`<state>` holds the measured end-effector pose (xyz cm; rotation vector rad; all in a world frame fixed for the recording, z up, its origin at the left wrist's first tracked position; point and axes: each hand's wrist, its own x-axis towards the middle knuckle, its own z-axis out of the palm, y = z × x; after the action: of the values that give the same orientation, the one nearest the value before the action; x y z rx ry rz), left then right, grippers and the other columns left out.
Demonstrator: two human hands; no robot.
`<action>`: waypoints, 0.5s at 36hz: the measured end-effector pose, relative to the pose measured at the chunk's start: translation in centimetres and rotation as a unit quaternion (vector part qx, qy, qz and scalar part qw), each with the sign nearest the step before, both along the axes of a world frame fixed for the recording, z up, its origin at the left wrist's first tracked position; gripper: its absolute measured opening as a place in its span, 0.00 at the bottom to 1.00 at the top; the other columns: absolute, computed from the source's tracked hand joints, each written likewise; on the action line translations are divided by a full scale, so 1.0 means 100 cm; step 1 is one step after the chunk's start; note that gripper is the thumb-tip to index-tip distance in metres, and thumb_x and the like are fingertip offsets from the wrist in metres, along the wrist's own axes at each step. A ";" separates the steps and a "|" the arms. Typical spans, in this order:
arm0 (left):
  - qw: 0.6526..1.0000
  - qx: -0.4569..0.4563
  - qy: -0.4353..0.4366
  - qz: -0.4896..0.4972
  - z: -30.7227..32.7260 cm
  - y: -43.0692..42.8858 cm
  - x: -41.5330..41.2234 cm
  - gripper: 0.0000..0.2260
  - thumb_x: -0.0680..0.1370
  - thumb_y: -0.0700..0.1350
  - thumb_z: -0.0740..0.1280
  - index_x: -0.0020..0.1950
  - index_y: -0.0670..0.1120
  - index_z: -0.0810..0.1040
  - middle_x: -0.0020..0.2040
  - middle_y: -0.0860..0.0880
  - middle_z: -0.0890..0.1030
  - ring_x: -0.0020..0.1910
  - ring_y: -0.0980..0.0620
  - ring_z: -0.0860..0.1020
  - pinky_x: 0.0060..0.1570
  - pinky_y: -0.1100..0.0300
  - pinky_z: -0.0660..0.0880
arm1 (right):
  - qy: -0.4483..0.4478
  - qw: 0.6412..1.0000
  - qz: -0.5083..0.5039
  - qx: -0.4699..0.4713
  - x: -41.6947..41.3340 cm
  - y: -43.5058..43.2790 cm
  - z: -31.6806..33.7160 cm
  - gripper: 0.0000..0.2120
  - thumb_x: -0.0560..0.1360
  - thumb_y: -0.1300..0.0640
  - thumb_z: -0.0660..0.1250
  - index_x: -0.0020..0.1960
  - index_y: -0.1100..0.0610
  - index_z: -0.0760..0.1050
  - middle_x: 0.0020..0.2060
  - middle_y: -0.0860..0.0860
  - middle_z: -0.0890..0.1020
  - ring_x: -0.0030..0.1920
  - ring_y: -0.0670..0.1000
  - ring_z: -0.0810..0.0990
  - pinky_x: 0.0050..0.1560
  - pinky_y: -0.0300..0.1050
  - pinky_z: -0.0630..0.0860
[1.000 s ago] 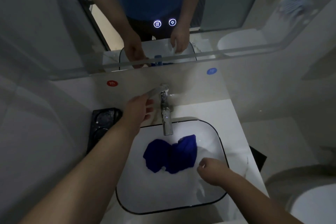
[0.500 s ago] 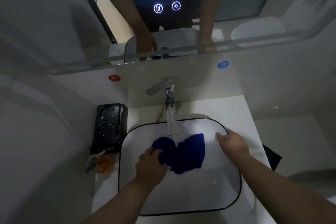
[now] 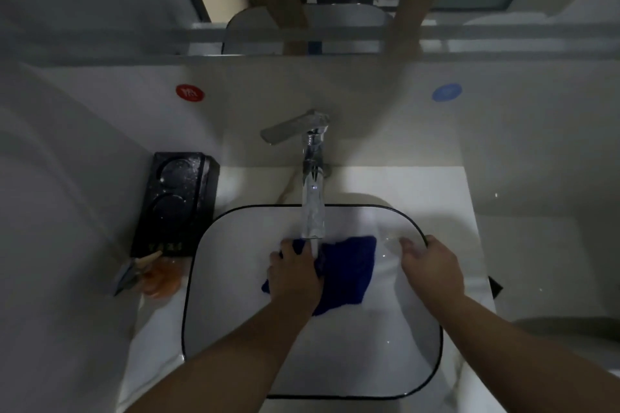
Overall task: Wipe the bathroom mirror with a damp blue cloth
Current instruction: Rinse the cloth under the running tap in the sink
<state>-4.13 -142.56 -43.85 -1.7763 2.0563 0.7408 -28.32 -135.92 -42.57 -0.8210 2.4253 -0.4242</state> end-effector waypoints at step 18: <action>0.997 -0.015 -0.080 -0.015 0.001 0.008 -0.007 0.34 0.79 0.67 0.62 0.81 0.55 0.61 0.77 0.45 0.66 0.77 0.34 0.62 0.75 0.30 0.58 | 0.009 1.000 -0.002 0.016 -0.002 -0.004 0.002 0.22 0.81 0.37 0.65 0.56 0.57 0.79 0.49 0.59 0.86 0.52 0.64 0.84 0.52 0.56 0.81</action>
<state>-4.81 -141.77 -43.79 -1.7560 1.9944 0.5424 -28.50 -136.31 -42.38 -0.8097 2.4451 -0.3786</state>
